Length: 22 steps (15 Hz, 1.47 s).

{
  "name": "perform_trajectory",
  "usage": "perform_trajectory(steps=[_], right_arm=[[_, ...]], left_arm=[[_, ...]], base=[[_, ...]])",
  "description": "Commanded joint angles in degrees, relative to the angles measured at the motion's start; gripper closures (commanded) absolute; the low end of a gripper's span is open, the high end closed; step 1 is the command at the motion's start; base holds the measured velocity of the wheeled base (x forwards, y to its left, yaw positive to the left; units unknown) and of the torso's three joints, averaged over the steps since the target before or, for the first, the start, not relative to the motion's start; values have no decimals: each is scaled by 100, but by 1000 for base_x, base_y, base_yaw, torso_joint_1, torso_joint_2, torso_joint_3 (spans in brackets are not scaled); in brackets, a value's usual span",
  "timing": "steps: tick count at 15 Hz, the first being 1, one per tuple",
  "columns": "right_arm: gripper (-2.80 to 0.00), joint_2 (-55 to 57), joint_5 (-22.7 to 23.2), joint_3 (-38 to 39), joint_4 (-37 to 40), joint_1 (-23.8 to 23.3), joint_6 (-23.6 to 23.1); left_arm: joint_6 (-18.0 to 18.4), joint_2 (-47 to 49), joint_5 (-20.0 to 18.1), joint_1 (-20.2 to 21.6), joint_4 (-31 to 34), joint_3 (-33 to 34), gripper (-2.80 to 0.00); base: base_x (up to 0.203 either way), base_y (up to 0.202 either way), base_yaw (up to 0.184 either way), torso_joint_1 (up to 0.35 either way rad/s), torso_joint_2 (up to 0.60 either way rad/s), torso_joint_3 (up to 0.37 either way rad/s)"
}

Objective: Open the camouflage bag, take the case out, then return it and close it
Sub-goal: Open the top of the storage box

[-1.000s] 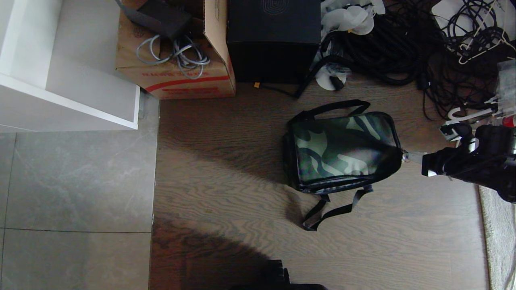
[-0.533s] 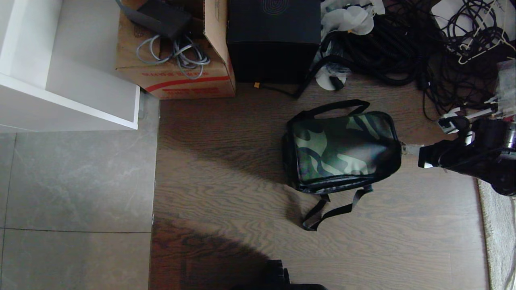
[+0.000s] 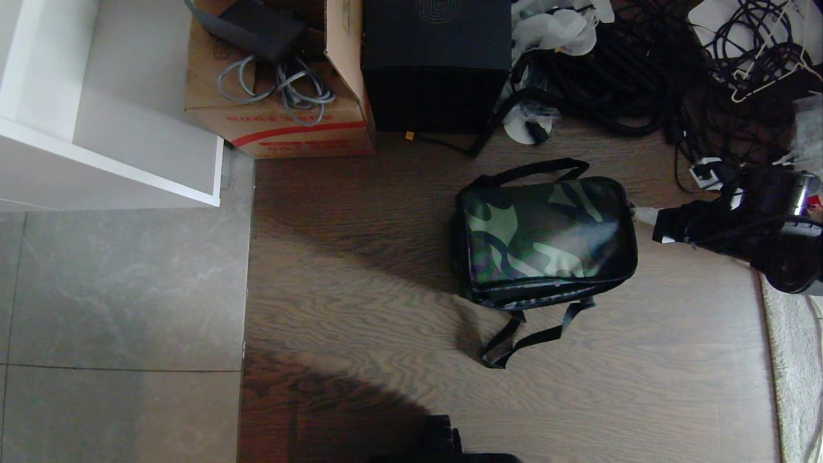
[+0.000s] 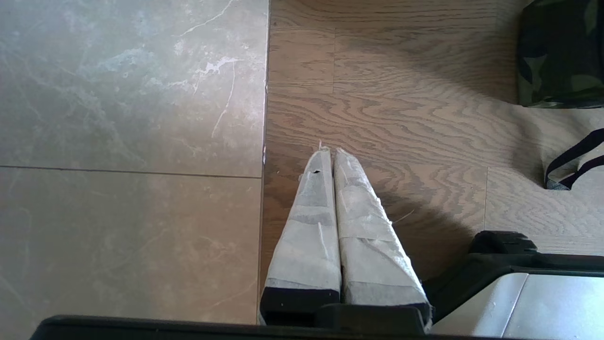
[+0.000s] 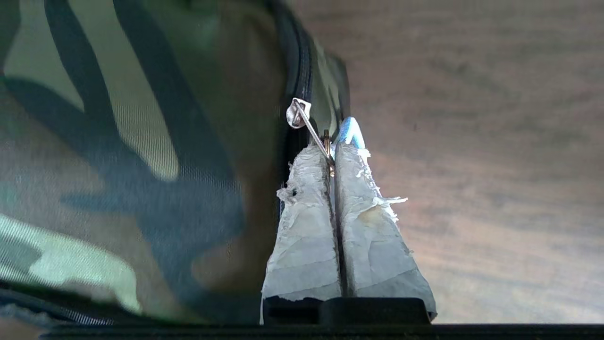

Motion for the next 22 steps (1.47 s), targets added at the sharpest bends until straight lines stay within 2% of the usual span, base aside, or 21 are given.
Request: perform_trajectory(steps=[1, 4, 7, 13, 14, 19, 21, 22], right_arm=[[0, 76, 16, -170, -47, 4, -7], [0, 179, 16, -389, -65, 4, 25], [0, 220, 13, -565, -196, 4, 247], [0, 220, 20, -439, -443, 13, 424], [-280, 212, 29, -384, -483, 13, 432], [-280, 278, 54, -133, -597, -20, 326], [-280, 274, 40, 102, -612, -18, 522], [-280, 273, 39, 233, -614, -14, 791]], left_arm=[[0, -2, 0, 0, 1, 2, 0], [0, -2, 0, 0, 1, 2, 0], [0, -2, 0, 0, 1, 2, 0], [0, -2, 0, 0, 1, 2, 0], [0, -2, 0, 0, 1, 2, 0], [0, -2, 0, 0, -3, 2, 0], [0, -2, 0, 0, 1, 2, 0], [0, -2, 0, 0, 1, 2, 0]], base=[[0, 0, 0, 0, 0, 0], [0, 0, 0, 0, 0, 0], [0, 0, 0, 0, 0, 0], [0, 0, 0, 0, 0, 0], [0, 0, 0, 0, 0, 0], [0, 0, 0, 0, 0, 0], [0, 0, 0, 0, 0, 0], [0, 0, 0, 0, 0, 0]])
